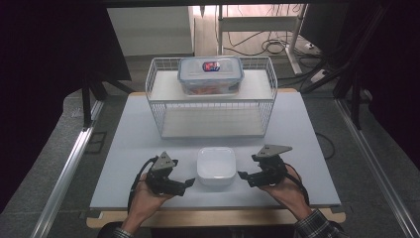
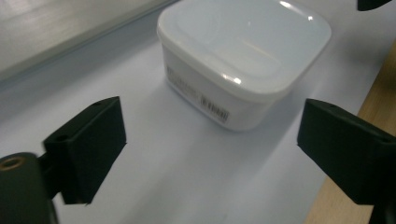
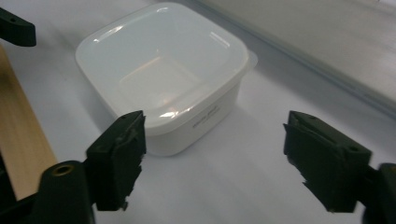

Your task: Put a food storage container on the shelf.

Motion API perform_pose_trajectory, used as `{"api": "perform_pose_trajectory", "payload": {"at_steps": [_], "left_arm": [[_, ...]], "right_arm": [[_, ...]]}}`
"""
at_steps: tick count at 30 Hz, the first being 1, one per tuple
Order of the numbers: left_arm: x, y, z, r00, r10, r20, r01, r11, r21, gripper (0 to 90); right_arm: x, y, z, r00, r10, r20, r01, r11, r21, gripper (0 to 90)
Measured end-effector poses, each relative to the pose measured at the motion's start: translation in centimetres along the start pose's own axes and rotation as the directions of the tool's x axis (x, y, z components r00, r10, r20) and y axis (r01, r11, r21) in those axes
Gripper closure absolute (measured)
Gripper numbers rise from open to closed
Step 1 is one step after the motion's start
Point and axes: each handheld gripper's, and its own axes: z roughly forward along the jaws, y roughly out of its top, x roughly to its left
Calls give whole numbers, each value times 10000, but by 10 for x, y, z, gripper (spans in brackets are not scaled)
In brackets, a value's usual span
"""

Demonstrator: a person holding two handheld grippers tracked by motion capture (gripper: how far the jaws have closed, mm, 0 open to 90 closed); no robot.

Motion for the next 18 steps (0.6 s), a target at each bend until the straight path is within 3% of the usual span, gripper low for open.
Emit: {"api": "perform_pose_trajectory", "payload": {"at_steps": [3, 8, 12, 18], "left_arm": [[0, 7, 2, 9999, 116, 114, -116, 9999, 22, 165], [3, 23, 10, 9995, 217, 248, -216, 9998, -58, 192], [6, 36, 22, 9979, 626, 186, -624, 9980, -107, 230], [10, 43, 44, 9982, 463, 394, -473, 9986, 254, 203]], "right_arm": [[0, 5, 0, 9999, -114, 1, 114, 9999, 118, 263], [-3, 12, 2, 9991, 247, -354, -244, 9997, 89, 295], [-8, 19, 9, 9959, 532, -728, -529, 9986, 52, 317], [-12, 28, 25, 9949, 525, -861, -495, 9981, 374, 379]]}}
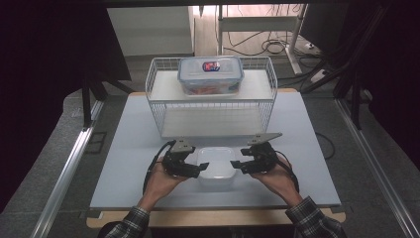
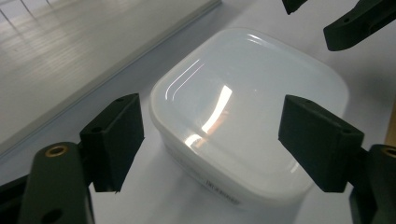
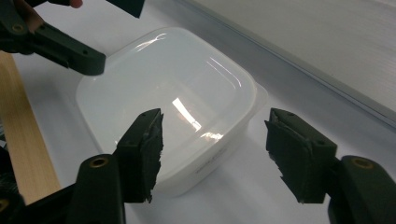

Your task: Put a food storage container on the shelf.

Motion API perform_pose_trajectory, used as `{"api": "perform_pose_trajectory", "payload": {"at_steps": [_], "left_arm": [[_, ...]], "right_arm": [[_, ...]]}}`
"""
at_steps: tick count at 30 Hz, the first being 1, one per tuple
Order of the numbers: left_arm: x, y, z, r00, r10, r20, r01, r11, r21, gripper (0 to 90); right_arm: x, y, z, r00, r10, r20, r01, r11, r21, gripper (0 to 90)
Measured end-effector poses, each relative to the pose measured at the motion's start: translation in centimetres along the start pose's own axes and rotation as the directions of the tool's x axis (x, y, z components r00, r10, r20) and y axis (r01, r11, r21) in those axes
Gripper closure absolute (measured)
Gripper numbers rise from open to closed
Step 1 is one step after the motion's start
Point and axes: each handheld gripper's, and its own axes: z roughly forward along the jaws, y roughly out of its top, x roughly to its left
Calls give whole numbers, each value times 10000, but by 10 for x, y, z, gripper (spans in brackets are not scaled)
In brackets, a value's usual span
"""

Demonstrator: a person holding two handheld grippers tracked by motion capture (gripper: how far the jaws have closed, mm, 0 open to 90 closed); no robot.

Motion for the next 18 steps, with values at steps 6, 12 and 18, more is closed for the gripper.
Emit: {"api": "perform_pose_trajectory", "payload": {"at_steps": [6, 12, 18], "left_arm": [[7, -11, 6, 9978, -557, 366, 559, 9984, -57, 179], [18, -18, 11, 9755, -1686, 1412, 1706, 9853, -19, 175], [15, -22, 8, 9529, -2146, 2144, 2124, 9766, 334, 227]], "right_arm": [[-6, -2, 13, 9987, 317, -397, -306, 9991, 288, 378], [-9, -7, 21, 9909, 963, -936, -923, 9946, 466, 331], [-8, -10, 17, 9797, 1571, -1246, -1495, 9864, 678, 420]]}}
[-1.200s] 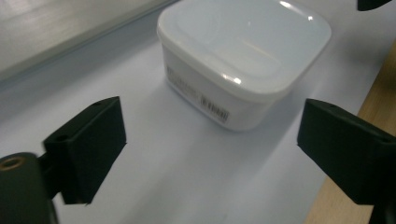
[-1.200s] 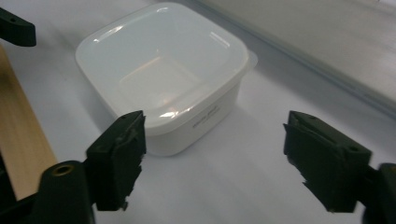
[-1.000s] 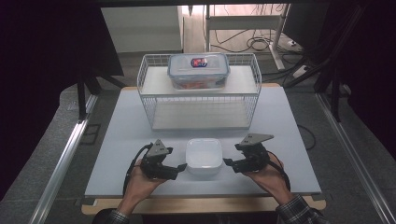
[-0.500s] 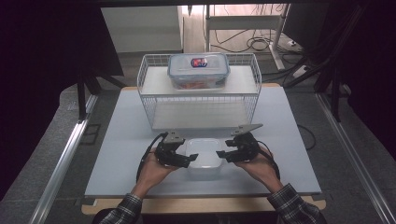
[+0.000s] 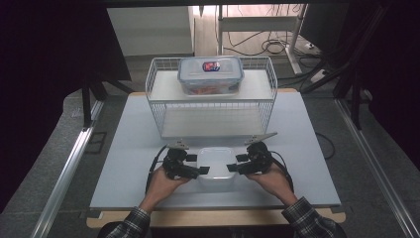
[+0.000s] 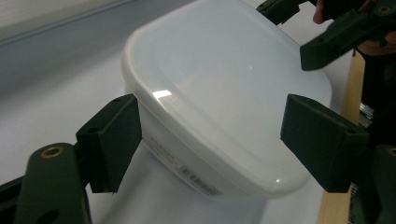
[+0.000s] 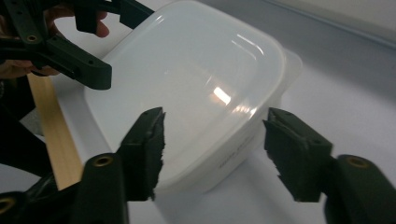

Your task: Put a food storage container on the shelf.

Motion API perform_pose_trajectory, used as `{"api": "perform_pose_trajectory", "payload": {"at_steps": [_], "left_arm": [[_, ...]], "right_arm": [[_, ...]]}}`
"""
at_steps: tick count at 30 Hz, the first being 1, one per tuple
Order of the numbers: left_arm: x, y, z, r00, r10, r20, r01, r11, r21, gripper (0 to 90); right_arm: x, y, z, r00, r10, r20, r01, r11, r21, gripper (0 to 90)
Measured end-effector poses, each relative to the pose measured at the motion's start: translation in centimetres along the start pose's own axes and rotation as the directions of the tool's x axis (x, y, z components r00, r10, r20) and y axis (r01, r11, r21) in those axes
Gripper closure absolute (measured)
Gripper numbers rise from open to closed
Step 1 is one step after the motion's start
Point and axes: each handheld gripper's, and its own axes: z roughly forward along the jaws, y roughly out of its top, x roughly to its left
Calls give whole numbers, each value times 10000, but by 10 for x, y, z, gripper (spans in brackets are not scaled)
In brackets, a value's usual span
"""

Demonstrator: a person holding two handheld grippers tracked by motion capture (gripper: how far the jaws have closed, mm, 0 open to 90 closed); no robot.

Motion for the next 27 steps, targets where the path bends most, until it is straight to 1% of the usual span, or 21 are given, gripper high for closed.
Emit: {"api": "perform_pose_trajectory", "payload": {"at_steps": [3, 5, 7, 9, 11, 13, 14, 16, 18, 19, 20, 21, 22, 23, 24, 25, 26, 27], "left_arm": [[-1, -4, -5, 9992, -354, 166, 354, 9994, 43, 305], [-2, -5, -8, 9978, -635, 209, 634, 9980, 29, 381], [-2, -6, -10, 9960, -846, 278, 845, 9964, 57, 418], [-2, -6, -13, 9947, -957, 362, 954, 9954, 114, 461], [-1, -7, -14, 9947, -940, 427, 936, 9955, 123, 495], [1, -7, -14, 9936, -1000, 531, 998, 9950, 66, 501], [3, -7, -13, 9926, -1055, 601, 1054, 9944, 55, 500], [5, -7, -13, 9924, -1008, 701, 1010, 9949, 11, 495], [6, -6, -11, 9938, -909, 632, 912, 9958, -5, 467], [7, -5, -9, 9931, -1008, 601, 1009, 9949, 20, 440], [9, -5, -6, 9905, -1194, 679, 1198, 9928, -10, 417], [10, -4, -5, 9900, -1233, 686, 1237, 9923, -4, 395], [11, -4, -5, 9882, -1353, 714, 1354, 9908, 35, 387], [11, -3, -5, 9872, -1429, 710, 1428, 9897, 78, 388], [11, -3, -5, 9862, -1492, 720, 1488, 9888, 109, 390], [12, -3, -4, 9832, -1641, 793, 1639, 9864, 89, 391], [14, -4, -4, 9777, -1873, 947, 1865, 9823, 174, 390], [15, -4, -3, 9708, -2133, 1100, 2127, 9770, 180, 386]], "right_arm": [[-1, -4, -5, 9984, 514, -219, -514, 9987, 44, 492], [-3, -5, -7, 9957, 878, -292, -877, 9961, 71, 509], [-5, -5, -7, 9920, 1209, -374, -1208, 9927, 65, 535], [-5, -5, -9, 9890, 1429, -393, -1424, 9897, 135, 566], [-6, -4, -11, 9866, 1550, -504, -1544, 9879, 165, 593], [-9, -6, -11, 9824, 1741, -678, -1736, 9847, 135, 601], [-9, -6, -11, 9817, 1769, -708, -1766, 9842, 100, 600], [-9, -6, -10, 9828, 1730, -652, -1730, 9849, 52, 601], [-8, -5, -11, 9853, 1615, -552, -1616, 9869, 18, 613], [-7, -5, -11, 9871, 1527, -485, -1530, 9882, -24, 648], [-5, -5, -12, 9907, 1298, -401, -1306, 9913, -181, 707], [-3, -5, -12, 9944, 1022, -261, -1028, 9944, -244, 718], [0, -4, -13, 9964, 842, -86, -843, 9962, -211, 728], [3, -3, -13, 9978, 659, 85, -658, 9977, -169, 731], [4, -2, -13, 9983, 566, 156, -564, 9983, -112, 726], [4, -2, -13, 9986, 503, 132, -502, 9987, -46, 711], [3, -1, -13, 9982, 592, 46, -593, 9982, 88, 662], [1, 0, -11, 9969, 780, -63, -778, 9967, 226, 588]]}}
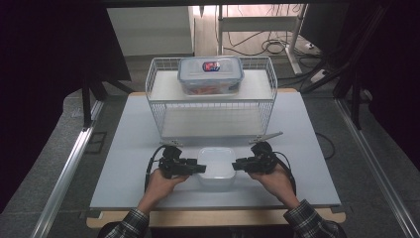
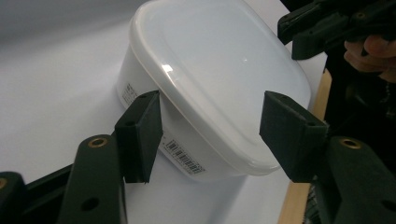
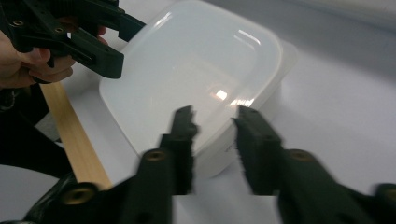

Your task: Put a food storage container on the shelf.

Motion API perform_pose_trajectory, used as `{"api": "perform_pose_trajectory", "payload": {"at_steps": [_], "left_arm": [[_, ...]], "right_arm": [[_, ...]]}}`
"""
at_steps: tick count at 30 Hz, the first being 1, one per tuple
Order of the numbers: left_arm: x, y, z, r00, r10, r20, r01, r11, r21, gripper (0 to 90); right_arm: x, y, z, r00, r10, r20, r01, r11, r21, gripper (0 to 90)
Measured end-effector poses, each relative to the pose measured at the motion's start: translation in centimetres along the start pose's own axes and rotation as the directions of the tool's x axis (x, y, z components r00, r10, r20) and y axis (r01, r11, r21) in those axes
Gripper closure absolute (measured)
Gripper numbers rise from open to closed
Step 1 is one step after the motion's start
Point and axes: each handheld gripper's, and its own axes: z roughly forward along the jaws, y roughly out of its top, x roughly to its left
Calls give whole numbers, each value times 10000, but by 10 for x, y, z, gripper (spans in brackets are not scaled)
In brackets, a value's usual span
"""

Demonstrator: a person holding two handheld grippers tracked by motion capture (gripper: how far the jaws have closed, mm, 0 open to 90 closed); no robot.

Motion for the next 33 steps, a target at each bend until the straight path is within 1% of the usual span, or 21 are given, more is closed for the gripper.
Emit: {"api": "perform_pose_trajectory", "payload": {"at_steps": [1, 2, 3, 4, 5, 7, 8, 10, 12, 14, 15, 17, 18, 20, 23, 26, 27, 29, 31, 33], "left_arm": [[2, 0, 1, 9998, -130, 144, 129, 9999, 26, 377], [3, 1, 2, 9996, -177, 210, 177, 9998, 26, 365], [4, 1, 3, 9996, -160, 221, 159, 9999, 45, 351], [3, 2, 4, 9997, -196, 155, 196, 9998, 42, 340], [2, 2, 3, 9998, -176, 43, 175, 9998, 76, 338], [-2, 2, 0, 9997, -85, -209, 89, 9998, 167, 365], [-5, 1, -2, 9995, -91, -300, 95, 9999, 141, 399], [-9, -2, -8, 9988, 13, -487, -12, 10000, 21, 511], [-11, -5, -11, 9989, -213, -416, 210, 9997, -81, 568], [-13, -6, -13, 9984, -285, -482, 279, 9995, -130, 601], [-15, -7, -14, 9979, -302, -570, 293, 9994, -163, 611], [-17, -8, -15, 9973, -336, -648, 311, 9987, -392, 633], [-18, -9, -15, 9968, -481, -643, 446, 9975, -556, 654], [-18, -10, -17, 9967, -529, -611, 479, 9956, -800, 706], [-22, -10, -16, 9949, -573, -830, 484, 9933, -1048, 750], [-24, -10, -16, 9927, -489, -1106, 354, 9920, -1209, 791], [-24, -10, -16, 9918, -468, -1190, 321, 9919, -1228, 793], [-25, -10, -15, 9898, -344, -1380, 172, 9921, -1245, 793], [-26, -10, -15, 9882, -278, -1503, 83, 9916, -1290, 793], [-27, -9, -17, 9875, -186, -1567, -28, 9908, -1351, 792]], "right_arm": [[-2, 0, 3, 9998, 186, -63, -186, 9998, 66, 525], [-4, 0, 6, 9992, 348, -173, -346, 9993, 114, 472], [-6, 0, 9, 9986, 468, -243, -465, 9989, 115, 453], [-7, 1, 12, 9973, 597, -438, -590, 9981, 179, 443], [-7, 2, 13, 9965, 715, -432, -707, 9973, 190, 444], [-8, 2, 12, 9962, 799, -351, -793, 9967, 178, 480], [-9, 2, 11, 9952, 896, -389, -890, 9959, 175, 504], [-12, 0, 9, 9899, 1284, -606, -1277, 9917, 151, 547], [-15, -3, 7, 9832, 1594, -885, -1595, 9872, 59, 595], [-13, -4, 4, 9797, 1797, -885, -1802, 9836, 23, 623], [-11, -4, 4, 9820, 1722, -773, -1731, 9849, -41, 629], [-7, -5, 2, 9843, 1680, -545, -1692, 9854, -174, 649], [-6, -5, 0, 9850, 1665, -453, -1680, 9853, -296, 666], [-4, -5, -3, 9858, 1647, -336, -1664, 9845, -557, 711], [-4, -6, -6, 9867, 1612, -214, -1624, 9825, -908, 753], [-2, -7, -8, 9888, 1491, -28, -1484, 9821, -1160, 786], [0, -7, -8, 9917, 1272, 172, -1242, 9847, -1220, 786], [3, -7, -8, 9930, 1110, 409, -1048, 9858, -1311, 786], [3, -7, -7, 9943, 949, 479, -872, 9861, -1416, 786], [4, -8, -7, 9951, 876, 461, -796, 9851, -1524, 786]]}}
